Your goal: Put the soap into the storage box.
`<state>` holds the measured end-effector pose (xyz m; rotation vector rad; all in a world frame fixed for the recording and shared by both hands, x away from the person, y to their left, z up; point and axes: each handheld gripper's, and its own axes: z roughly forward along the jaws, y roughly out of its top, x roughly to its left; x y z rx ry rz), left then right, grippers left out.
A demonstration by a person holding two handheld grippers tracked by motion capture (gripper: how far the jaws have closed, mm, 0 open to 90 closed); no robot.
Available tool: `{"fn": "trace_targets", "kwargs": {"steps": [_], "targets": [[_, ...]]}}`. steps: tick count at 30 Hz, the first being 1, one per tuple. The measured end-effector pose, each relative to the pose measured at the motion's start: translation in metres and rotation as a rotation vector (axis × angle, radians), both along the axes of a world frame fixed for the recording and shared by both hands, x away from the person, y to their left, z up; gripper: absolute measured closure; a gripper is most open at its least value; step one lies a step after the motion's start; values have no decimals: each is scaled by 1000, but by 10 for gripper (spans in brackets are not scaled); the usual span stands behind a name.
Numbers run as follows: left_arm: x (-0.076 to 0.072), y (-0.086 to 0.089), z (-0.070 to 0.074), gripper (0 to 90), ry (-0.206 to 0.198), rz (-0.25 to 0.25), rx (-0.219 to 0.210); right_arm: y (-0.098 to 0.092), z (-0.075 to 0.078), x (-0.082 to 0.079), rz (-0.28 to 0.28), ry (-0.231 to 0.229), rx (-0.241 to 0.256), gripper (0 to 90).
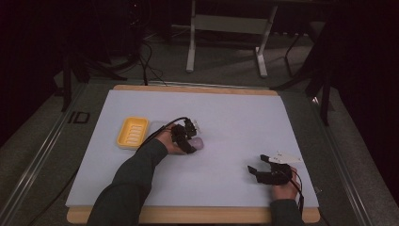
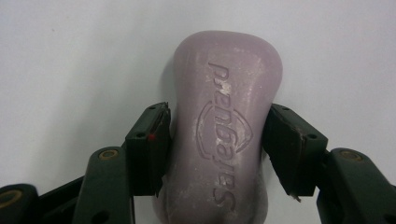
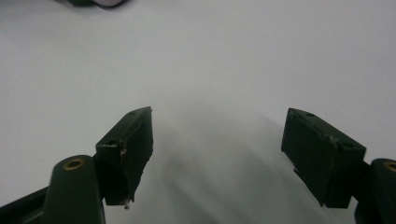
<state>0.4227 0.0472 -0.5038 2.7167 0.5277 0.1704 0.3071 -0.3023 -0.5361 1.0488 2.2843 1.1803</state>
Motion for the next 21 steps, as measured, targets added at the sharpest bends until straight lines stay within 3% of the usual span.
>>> {"fn": "trace_targets", "kwargs": {"steps": [4, 10, 15, 21], "targets": [[1, -2, 0, 454, 17, 7, 20, 0, 0, 0, 1, 0, 0, 247], [5, 0, -2, 412, 48, 24, 7, 0, 0, 0, 1, 1, 0, 247], [4, -1, 0, 467, 54, 28, 15, 0, 0, 0, 2, 2, 0, 247], [2, -5, 1, 472, 68, 31, 53, 1, 0, 1, 4, 4, -2, 247]]}}
